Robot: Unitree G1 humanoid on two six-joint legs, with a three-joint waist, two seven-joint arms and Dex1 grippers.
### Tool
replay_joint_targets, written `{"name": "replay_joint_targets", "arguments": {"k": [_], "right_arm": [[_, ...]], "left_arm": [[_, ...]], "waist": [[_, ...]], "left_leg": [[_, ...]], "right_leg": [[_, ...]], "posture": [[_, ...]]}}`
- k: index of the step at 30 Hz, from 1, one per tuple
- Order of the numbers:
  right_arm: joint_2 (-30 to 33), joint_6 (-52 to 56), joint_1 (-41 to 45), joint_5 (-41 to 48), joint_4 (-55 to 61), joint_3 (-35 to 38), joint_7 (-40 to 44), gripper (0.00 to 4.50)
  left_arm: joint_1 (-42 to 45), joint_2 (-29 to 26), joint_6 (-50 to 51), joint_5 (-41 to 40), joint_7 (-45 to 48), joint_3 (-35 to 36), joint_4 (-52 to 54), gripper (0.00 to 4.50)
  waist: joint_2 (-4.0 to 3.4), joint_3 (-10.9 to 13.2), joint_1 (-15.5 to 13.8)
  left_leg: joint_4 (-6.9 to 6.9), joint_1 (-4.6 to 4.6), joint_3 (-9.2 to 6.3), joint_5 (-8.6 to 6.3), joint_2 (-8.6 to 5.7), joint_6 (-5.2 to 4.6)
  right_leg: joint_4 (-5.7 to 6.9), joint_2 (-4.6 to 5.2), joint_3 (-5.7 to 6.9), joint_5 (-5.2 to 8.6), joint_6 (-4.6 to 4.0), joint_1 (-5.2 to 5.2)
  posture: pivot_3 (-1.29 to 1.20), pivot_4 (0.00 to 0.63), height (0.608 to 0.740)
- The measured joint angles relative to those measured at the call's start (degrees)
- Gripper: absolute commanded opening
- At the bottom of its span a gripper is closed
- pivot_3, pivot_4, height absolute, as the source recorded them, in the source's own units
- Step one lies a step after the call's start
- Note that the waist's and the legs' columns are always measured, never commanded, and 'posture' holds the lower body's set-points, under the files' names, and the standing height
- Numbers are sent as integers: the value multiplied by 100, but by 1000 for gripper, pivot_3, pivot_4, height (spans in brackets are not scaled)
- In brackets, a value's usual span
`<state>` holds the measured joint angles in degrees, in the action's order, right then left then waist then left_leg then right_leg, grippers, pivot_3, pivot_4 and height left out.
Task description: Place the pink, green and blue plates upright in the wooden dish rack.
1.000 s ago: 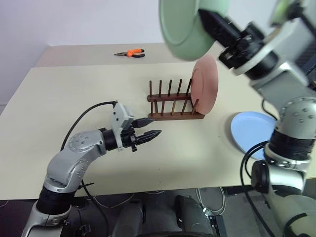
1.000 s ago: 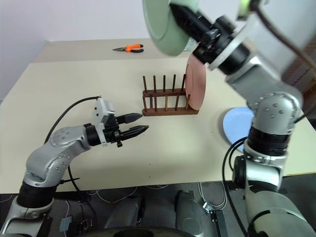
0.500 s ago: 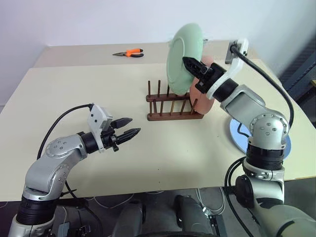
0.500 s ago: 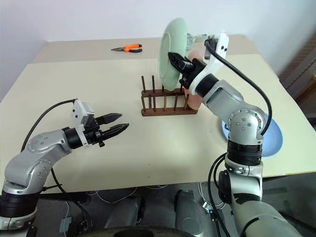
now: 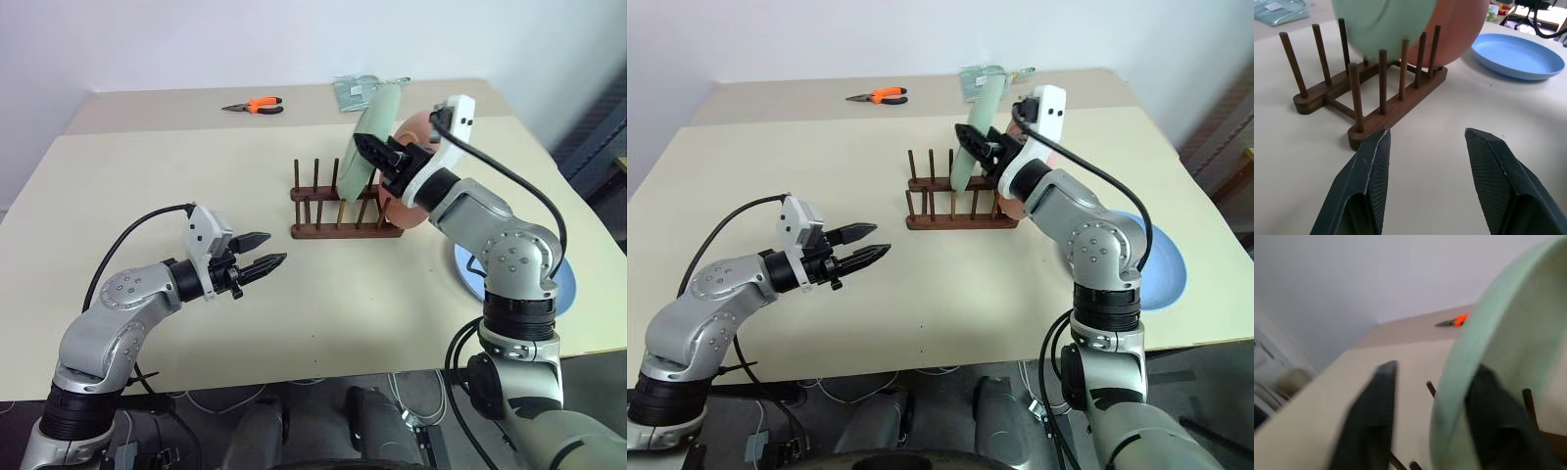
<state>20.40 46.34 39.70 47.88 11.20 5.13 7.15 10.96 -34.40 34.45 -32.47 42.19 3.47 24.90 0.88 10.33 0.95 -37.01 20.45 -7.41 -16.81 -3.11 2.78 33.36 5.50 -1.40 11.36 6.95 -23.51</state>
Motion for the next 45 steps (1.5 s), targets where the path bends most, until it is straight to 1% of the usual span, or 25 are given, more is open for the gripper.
{"name": "replay_joint_targets", "arguments": {"k": [2, 5, 10, 16, 18, 23, 24, 26, 27, 29, 33, 35, 39, 42, 43, 44, 45], "right_arm": [[205, -195, 3, -337, 109, -164, 331, 2996], [415, -385, 39, -633, 236, -221, 666, 2996], [1081, -711, 76, -1169, 391, -350, 1378, 2996], [1251, -786, 58, -1287, 473, -206, 1823, 2996], [1513, -807, -53, -1191, 541, 75, 2102, 2996], [3090, -756, -811, -813, 375, 1592, 3351, 2996], [3412, -690, -1125, -780, 332, 1888, 3618, 2996], [4029, -470, -2262, -710, 458, 2476, 4318, 2996], [4134, -387, -2775, -730, 554, 2564, 4565, 2996], [4145, -355, -3676, -1000, 862, 2418, 4745, 2996], [4036, -483, -4398, -1829, 1197, 1580, 4242, 2996], [3849, -539, -4535, -2139, 1219, 1187, 3985, 2996], [3541, -551, -4373, -2704, 989, 528, 3434, 2996], [3376, -597, -4182, -3029, 649, 214, 3187, 2216], [3346, -632, -4103, -3119, 586, 162, 3126, 1679], [3318, -676, -4034, -3196, 486, 130, 3071, 1260], [3252, -686, -3909, -3266, 341, 105, 2993, 691]], "left_arm": [[3, 19, 0, 0, 1, -7, -1, 2473], [37, 48, 0, 1, 7, -55, -8, 2473], [99, 85, -20, 55, 33, -137, -57, 2473], [280, 145, -122, 111, 128, -306, -250, 2473], [338, 170, -150, 128, 137, -337, -260, 2473], [384, 195, -153, 147, 189, -458, -277, 2473], [382, 190, -153, 148, 215, -475, -275, 2473], [386, 194, -154, 155, 284, -532, -278, 2473], [398, 192, -154, 178, 304, -565, -309, 2473], [453, 216, -163, 208, 380, -698, -363, 2473], [578, 313, -234, 309, 443, -899, -431, 2473], [598, 328, -237, 320, 463, -942, -441, 2473], [644, 344, -236, 325, 509, -951, -456, 2473], [639, 343, -235, 332, 512, -957, -451, 2473], [639, 349, -232, 334, 511, -964, -445, 2473], [636, 352, -231, 333, 510, -984, -433, 2473], [623, 354, -227, 332, 508, -1000, -408, 2473]], "waist": [[1, 0, 0], [1, 0, -1], [2, 0, -9], [3, 0, -10], [3, 1, -51], [10, 5, -171], [11, 5, -177], [15, 3, -178], [16, 2, -164], [13, 3, -95], [10, 4, -16], [10, 4, -16], [14, 6, -43], [19, 7, -60], [21, 7, -58], [22, 7, -58], [24, 7, -52]], "left_leg": [[0, 1, 0, 0, 0, 0], [0, 1, 0, 0, 0, 0], [0, 1, 0, 0, 0, 0], [0, 1, 0, 0, 1, 0], [-1, 7, -4, 0, -2, 0], [-6, 14, 2, -7, -7, -11], [-4, 12, 3, -7, -5, -12], [1, 2, 3, -11, 0, -17], [-1, -3, 7, -11, 2, -18], [-6, -1, 34, -12, 6, -16], [-10, -5, 56, -13, 15, -15], [-9, -8, 56, -13, 15, -14], [-8, 0, 54, -12, 8, -16], [-11, -3, 52, -12, 8, -16], [-14, -5, 52, -12, 8, -16], [-16, -5, 52, -12, 8, -16], [-17, -7, 51, -12, 8, -16]], "right_leg": [[-2, 0, 0, 0, 1, 0], [-2, 0, 0, 0, 1, 1], [-5, 1, 0, 1, 1, 3], [-5, 1, 1, 1, 1, 3], [-14, 3, 2, 1, 1, 6], [-32, 8, 2, 4, 3, 14], [-32, 8, 3, 5, 3, 15], [-29, 7, 6, 9, 6, 21], [-26, 6, 5, 17, 19, 25], [-18, 8, -8, 20, 24, 23], [-23, 14, -6, 20, 21, 25], [-25, 14, -6, 20, 20, 13], [-26, 17, -9, 14, 19, 4], [-25, 18, -8, 15, 20, 8], [-25, 17, -8, 16, 21, 11], [-25, 17, -8, 16, 21, 13], [-25, 17, -8, 16, 21, 15]], "posture": [[0, 150, 740], [0, 150, 740], [0, 150, 740], [0, 150, 740], [0, 150, 740], [0, 150, 740], [0, 150, 740], [0, 150, 740], [0, 150, 740], [0, 150, 740], [0, 150, 740], [0, 150, 740], [0, 150, 740], [0, 150, 740], [0, 150, 740], [0, 150, 740], [0, 150, 740]]}}
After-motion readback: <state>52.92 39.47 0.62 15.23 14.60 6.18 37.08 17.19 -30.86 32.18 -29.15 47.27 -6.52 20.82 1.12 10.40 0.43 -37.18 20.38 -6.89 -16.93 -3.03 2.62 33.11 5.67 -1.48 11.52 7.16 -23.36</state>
